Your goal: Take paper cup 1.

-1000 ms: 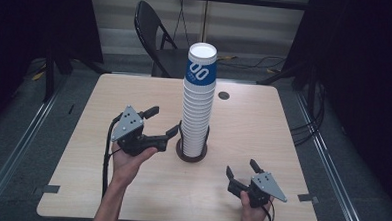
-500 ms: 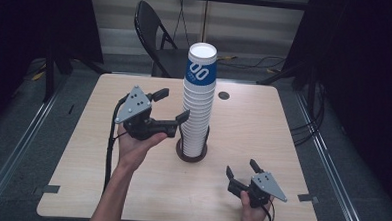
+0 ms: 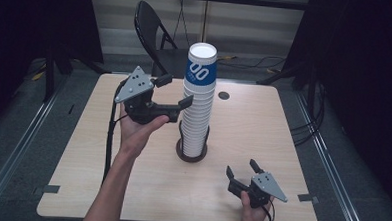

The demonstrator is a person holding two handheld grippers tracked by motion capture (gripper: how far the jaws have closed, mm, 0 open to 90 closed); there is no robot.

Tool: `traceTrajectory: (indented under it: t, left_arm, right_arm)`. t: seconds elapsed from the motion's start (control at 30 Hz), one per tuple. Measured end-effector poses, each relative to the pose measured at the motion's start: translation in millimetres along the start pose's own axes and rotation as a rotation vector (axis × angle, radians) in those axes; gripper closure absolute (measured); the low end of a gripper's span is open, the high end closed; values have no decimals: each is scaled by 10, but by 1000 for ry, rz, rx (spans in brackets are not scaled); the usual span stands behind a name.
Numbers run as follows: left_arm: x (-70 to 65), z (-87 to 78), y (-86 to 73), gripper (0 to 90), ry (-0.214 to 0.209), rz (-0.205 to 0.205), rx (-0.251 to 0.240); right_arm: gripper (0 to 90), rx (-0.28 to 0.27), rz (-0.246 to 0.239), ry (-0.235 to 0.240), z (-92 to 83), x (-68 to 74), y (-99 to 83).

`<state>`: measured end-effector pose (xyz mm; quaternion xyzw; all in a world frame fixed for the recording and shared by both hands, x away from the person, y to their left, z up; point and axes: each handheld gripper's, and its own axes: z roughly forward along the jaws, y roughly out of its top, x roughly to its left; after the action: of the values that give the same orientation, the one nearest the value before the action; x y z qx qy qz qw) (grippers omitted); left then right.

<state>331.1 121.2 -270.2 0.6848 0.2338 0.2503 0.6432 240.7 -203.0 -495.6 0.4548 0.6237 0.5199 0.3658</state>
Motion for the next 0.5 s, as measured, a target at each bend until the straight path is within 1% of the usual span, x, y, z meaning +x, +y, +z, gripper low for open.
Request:
traceTrajectory:
  t: [0.03,0.13,0.17,0.23,0.33,0.37,0.4,0.47,0.5]
  left_arm:
    - [22,13,20,156,-9,-14,-7]
    - [39,23,42,155,-5,-19,-9]
    - [76,39,73,155,-27,-28,-8]
    - [90,66,99,153,-48,-42,-19]
    - [90,95,132,153,-48,-32,-8]
    - [93,140,158,153,-47,-12,15]
    - [93,140,158,153,-47,-12,15]
    - [104,183,182,154,-42,-5,29]
    - [99,217,207,157,-46,-2,39]
  right_arm:
    - [161,7,-2,4,2,-2,2]
    - [162,8,-7,5,6,0,3]
    - [162,8,-5,4,5,0,3]
    - [166,7,-3,2,3,-2,3]
    - [175,8,-3,4,4,-2,3]
    - [175,8,-2,6,6,-3,3]
    - [175,8,-2,6,6,-3,3]
    - [175,7,-1,4,3,-5,3]
    - [175,5,1,6,4,-7,2]
